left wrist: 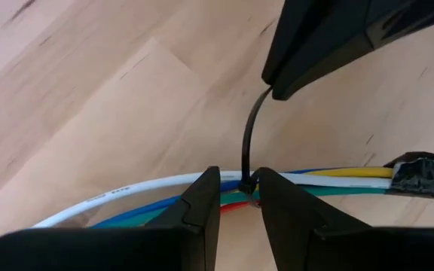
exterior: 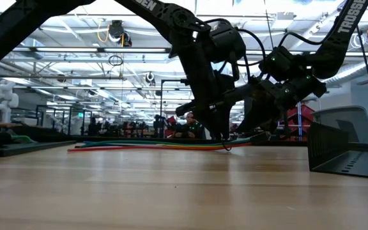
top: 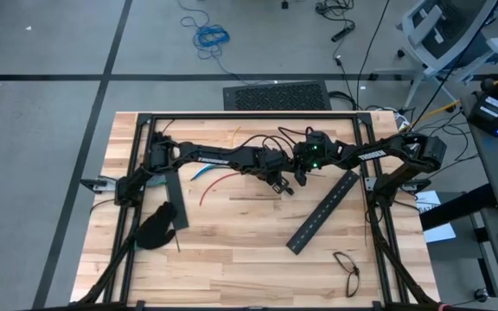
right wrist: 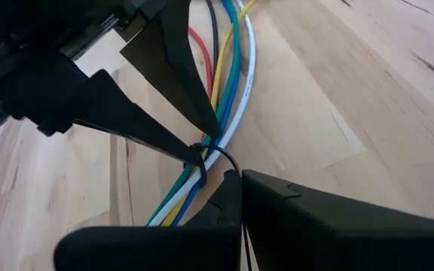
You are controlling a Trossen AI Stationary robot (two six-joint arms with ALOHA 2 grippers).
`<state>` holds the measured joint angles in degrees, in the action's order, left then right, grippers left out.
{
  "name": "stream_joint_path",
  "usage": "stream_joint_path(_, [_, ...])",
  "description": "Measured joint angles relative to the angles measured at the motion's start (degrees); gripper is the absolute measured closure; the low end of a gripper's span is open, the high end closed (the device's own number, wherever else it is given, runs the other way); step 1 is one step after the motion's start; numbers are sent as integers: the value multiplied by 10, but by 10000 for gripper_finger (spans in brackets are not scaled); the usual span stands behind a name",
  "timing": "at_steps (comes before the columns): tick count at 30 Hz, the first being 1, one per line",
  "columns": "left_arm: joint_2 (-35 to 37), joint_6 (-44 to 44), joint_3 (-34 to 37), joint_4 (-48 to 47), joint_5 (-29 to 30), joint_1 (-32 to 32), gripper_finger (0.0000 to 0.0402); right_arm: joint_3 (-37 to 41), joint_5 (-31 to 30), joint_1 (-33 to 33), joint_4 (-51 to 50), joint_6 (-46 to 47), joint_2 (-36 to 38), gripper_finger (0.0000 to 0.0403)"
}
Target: Ziptie cables
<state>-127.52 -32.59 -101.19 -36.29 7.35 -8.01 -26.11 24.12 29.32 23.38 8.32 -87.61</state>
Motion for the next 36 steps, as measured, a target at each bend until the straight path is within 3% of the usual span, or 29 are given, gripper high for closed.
stream_joint_path(5, [0,0,0,16,1,0,316,0,0,0,0,0,0,403])
stream_joint_path(13, [0,-1,0,16,1,0,363,0,0,0,0,0,0,403])
stream_joint_path(36, [0,-1,-1,-1,10,-1,378,0,3,0,0,-2,0,403])
